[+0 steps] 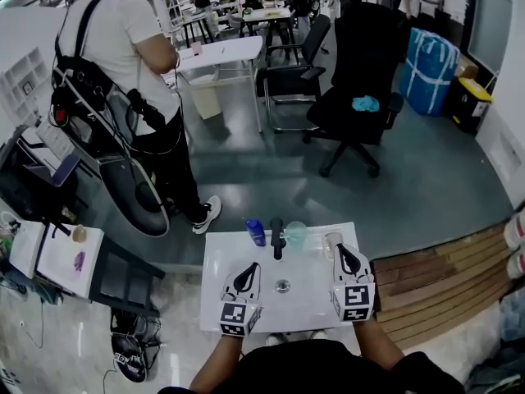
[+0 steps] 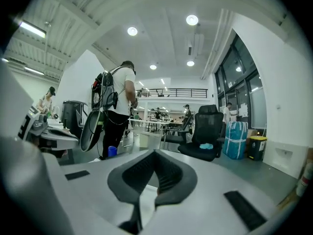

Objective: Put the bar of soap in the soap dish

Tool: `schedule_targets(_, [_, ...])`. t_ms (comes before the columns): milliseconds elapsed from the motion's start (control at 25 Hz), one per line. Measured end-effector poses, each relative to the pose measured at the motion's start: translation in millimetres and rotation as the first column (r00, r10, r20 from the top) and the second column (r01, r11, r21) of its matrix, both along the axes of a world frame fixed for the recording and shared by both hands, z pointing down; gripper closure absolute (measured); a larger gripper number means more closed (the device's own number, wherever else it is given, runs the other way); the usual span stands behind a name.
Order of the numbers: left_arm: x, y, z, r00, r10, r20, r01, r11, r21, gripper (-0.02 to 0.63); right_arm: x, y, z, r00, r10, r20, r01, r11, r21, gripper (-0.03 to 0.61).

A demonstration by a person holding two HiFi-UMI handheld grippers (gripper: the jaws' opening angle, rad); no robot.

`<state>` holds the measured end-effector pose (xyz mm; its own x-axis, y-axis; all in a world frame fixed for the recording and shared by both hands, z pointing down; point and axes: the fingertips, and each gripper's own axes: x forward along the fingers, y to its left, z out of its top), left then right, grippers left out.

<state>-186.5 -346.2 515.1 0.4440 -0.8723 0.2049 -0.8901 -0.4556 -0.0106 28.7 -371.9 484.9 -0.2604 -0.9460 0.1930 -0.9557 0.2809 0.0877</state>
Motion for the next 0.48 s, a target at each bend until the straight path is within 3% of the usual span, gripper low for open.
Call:
schedule_targets(240, [7.3,0.7,-1.8,1.0,0.012,0.0,-0.012,1.0,0.01,0.595,-1.8,5.5,-4.1,1.0,-0.01,0.004,0.01,0.999,0.035,0.558])
schedule_targets(480, [8.4,0.8,-2.0,1.0,-0.005,-0.007,0.005,1.0,0.014,0.595,1.3,6.8,3.2,1.0,-0.009,0.001,0.009,1.0,0.01,0.56])
